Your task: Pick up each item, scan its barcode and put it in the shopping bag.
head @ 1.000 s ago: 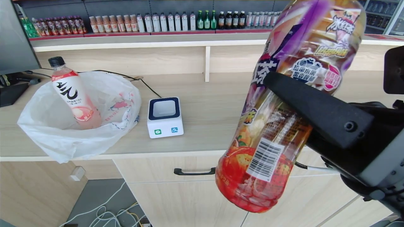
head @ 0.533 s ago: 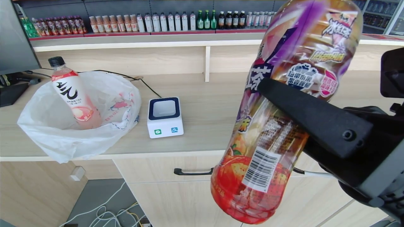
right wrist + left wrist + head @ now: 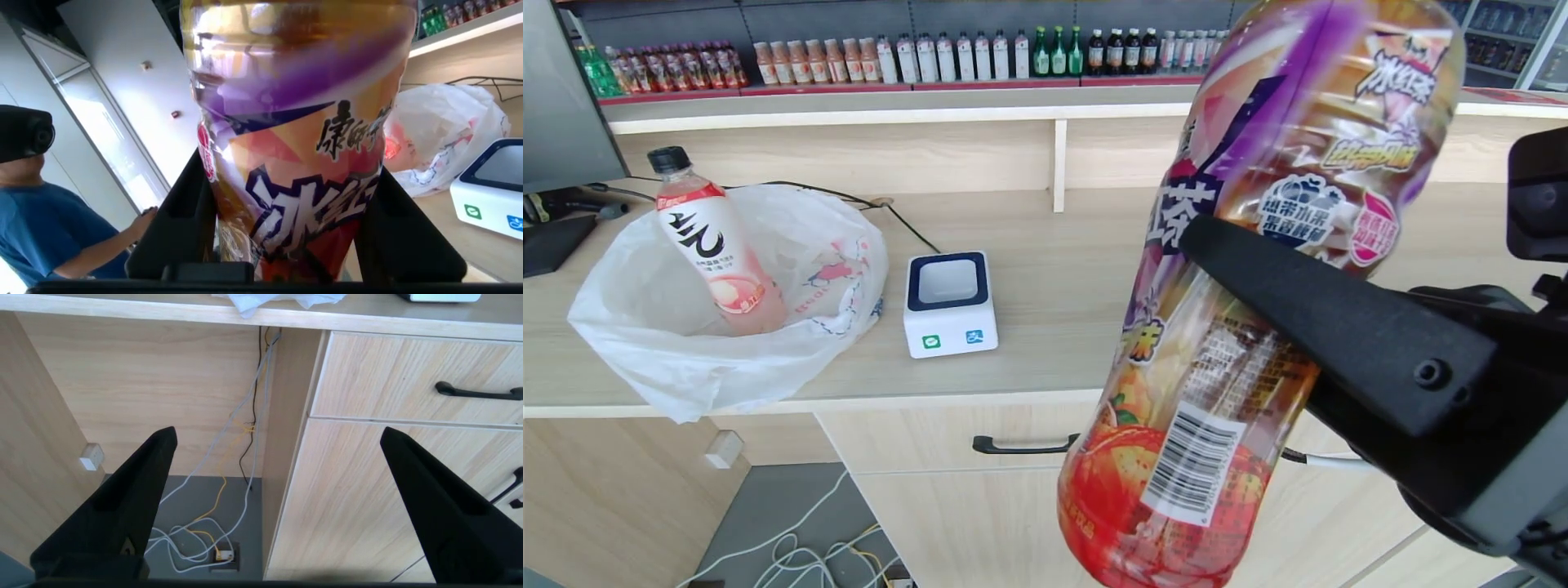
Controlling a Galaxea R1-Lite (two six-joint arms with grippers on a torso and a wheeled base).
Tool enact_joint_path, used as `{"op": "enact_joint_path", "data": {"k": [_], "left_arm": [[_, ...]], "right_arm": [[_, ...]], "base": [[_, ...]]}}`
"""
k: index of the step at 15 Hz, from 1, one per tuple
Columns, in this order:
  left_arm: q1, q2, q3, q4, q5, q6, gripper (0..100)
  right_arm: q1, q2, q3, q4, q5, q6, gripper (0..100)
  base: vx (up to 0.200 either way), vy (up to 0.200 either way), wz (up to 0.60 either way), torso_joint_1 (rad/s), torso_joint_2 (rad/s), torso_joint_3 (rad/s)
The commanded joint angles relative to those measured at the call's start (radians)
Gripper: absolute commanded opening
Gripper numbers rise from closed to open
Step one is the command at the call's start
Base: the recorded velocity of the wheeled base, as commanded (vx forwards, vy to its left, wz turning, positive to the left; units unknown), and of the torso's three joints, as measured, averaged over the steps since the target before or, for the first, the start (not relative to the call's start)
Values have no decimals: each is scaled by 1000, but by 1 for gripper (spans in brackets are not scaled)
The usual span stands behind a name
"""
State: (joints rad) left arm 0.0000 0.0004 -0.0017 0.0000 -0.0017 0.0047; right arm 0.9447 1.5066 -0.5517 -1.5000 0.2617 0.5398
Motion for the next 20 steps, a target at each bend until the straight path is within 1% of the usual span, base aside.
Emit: {"op": "enact_joint_path", "data": {"k": [1,15,16,17,18,20], "left_arm": [[0,0,0,0,0,0,100],[0,0,0,0,0,0,100],[0,0,0,0,0,0,100],[0,0,0,0,0,0,100],[0,0,0,0,0,0,100],[0,0,0,0,0,0,100]], "right_arm": [[13,4,3,0,1,-3,0],[26,34,-16,11,-4,-35,0],[14,38,-13,17,-9,-50,0],[-29,63,1,14,-7,-118,0],[-52,73,7,9,-7,-152,0],[-57,64,9,9,-10,-185,0]], "base": [[0,0,0,0,0,0],[0,0,0,0,0,0],[0,0,0,0,0,0],[0,0,0,0,0,0],[0,0,0,0,0,0],[0,0,0,0,0,0]]}}
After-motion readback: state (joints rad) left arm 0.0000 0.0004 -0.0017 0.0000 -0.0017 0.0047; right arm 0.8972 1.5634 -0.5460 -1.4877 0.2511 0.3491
